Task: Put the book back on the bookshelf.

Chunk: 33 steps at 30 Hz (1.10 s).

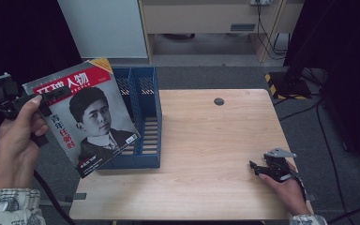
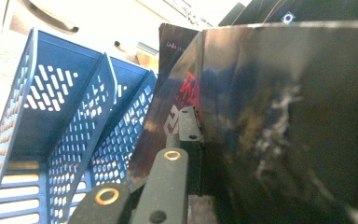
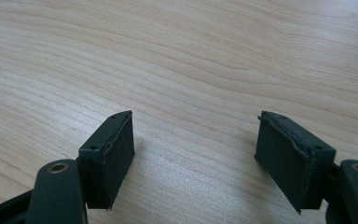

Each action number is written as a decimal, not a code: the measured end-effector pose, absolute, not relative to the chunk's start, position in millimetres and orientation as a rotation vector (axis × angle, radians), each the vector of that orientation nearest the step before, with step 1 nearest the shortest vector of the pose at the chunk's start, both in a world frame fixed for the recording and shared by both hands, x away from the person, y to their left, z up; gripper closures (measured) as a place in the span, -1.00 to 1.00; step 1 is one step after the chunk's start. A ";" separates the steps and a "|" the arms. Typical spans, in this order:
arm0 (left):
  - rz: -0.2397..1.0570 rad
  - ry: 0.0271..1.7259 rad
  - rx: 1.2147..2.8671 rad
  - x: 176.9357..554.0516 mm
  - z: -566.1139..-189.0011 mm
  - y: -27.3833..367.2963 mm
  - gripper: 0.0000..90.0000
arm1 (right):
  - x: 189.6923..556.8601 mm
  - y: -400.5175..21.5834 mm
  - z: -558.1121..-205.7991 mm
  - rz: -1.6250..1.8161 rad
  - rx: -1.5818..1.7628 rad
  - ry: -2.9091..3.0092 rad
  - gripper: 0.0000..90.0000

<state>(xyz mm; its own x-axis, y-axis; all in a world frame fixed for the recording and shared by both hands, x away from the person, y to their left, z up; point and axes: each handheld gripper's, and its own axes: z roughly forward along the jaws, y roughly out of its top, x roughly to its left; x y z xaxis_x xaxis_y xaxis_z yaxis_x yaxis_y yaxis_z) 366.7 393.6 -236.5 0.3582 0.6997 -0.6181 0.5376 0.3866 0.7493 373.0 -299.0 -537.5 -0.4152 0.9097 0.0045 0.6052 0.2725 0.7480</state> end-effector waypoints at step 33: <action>0.172 1.274 1.269 359.8 -239.5 433.1 0.92 | 373.4 -298.9 -537.5 0.956 1.363 2.124 -0.38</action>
<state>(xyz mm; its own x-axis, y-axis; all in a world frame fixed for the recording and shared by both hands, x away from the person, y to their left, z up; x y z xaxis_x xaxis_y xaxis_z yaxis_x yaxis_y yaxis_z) 359.8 433.1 -239.5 0.3751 0.7039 -0.6031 0.5184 0.3801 0.7660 373.4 -298.9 -537.5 -0.4182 0.9084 0.0033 0.6049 0.2758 0.7470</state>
